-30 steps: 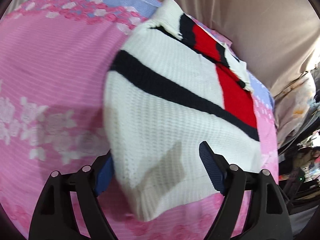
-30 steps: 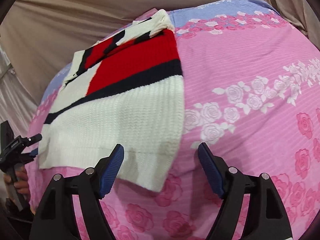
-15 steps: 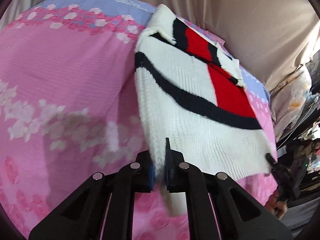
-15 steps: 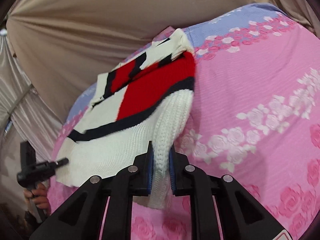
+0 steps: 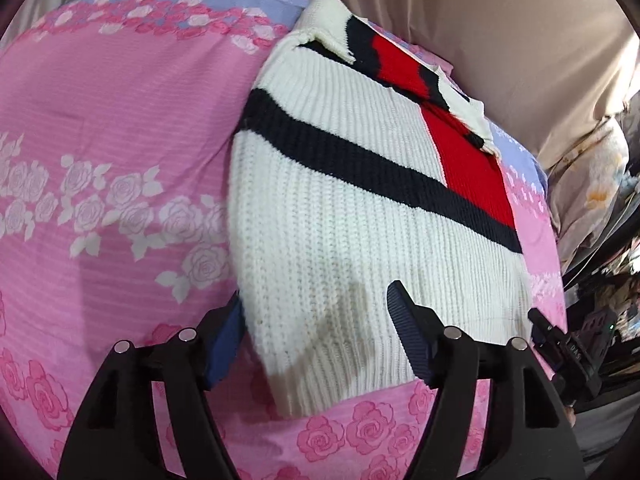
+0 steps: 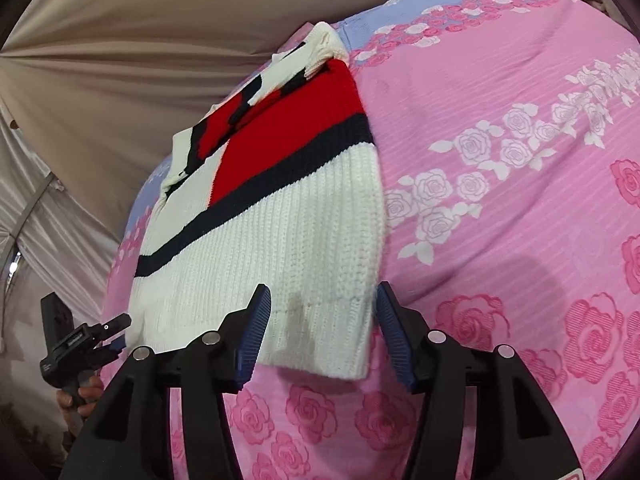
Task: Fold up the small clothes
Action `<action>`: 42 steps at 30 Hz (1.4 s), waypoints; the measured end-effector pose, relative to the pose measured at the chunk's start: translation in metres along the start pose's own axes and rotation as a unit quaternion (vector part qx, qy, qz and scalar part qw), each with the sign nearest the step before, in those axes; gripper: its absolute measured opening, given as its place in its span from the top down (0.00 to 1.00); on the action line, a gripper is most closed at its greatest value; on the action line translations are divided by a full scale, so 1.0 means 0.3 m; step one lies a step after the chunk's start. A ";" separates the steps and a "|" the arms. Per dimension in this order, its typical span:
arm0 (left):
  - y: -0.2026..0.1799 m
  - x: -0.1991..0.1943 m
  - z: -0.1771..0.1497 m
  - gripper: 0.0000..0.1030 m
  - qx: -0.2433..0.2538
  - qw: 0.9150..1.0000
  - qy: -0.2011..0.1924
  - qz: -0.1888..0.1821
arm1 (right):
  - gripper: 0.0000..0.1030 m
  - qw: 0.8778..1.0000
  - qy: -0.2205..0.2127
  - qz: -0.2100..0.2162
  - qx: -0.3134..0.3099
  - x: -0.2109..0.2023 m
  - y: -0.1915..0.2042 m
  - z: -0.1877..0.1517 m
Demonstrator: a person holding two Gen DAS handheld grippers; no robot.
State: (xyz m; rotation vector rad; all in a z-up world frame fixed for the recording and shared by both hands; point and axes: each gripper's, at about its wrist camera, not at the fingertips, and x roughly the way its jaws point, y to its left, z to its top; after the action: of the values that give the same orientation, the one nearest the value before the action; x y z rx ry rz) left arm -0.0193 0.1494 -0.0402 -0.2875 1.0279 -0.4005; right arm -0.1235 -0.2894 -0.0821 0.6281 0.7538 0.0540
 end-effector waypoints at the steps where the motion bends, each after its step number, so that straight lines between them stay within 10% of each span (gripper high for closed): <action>1: -0.015 0.014 0.008 0.67 0.010 1.000 0.004 -0.006 | 0.53 1.000 -0.005 -0.005 -0.004 0.009 0.007 0.009; 4: -0.009 0.022 0.024 0.92 0.003 1.000 0.009 -0.008 | 0.87 1.000 -0.005 0.014 0.001 0.031 0.021 0.032; 12: -0.005 -0.179 -0.058 0.94 0.034 0.999 -0.023 0.000 | 0.90 0.996 -0.068 -0.009 -0.051 -0.181 0.088 0.003; 21: 0.004 -0.218 -0.298 0.94 0.045 0.998 0.054 0.003 | 0.90 0.988 0.059 -0.088 -0.109 -0.272 0.063 -0.172; 29: -0.105 -0.375 0.188 0.93 0.072 0.986 -0.150 -0.032 | 0.90 0.986 -0.110 0.050 -0.117 -0.333 0.250 0.235; 36: -0.226 0.072 0.759 0.87 0.079 0.986 -0.126 0.077 | 0.88 0.991 -0.118 0.027 -0.059 0.105 0.259 0.702; 39: -0.197 0.260 0.847 0.43 0.068 0.983 -0.091 0.146 | 0.82 0.994 -0.107 -0.023 -0.012 0.253 0.164 0.795; 42: -0.124 0.296 0.847 0.28 0.060 0.980 -0.095 0.164 | 0.77 0.990 -0.140 0.014 0.023 0.194 0.086 0.813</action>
State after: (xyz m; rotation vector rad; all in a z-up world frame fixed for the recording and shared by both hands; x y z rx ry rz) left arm 0.2355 0.0874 0.0314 -0.0445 0.8400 -0.1324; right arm 0.0834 -0.3782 0.0315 0.6735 0.4748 -0.0259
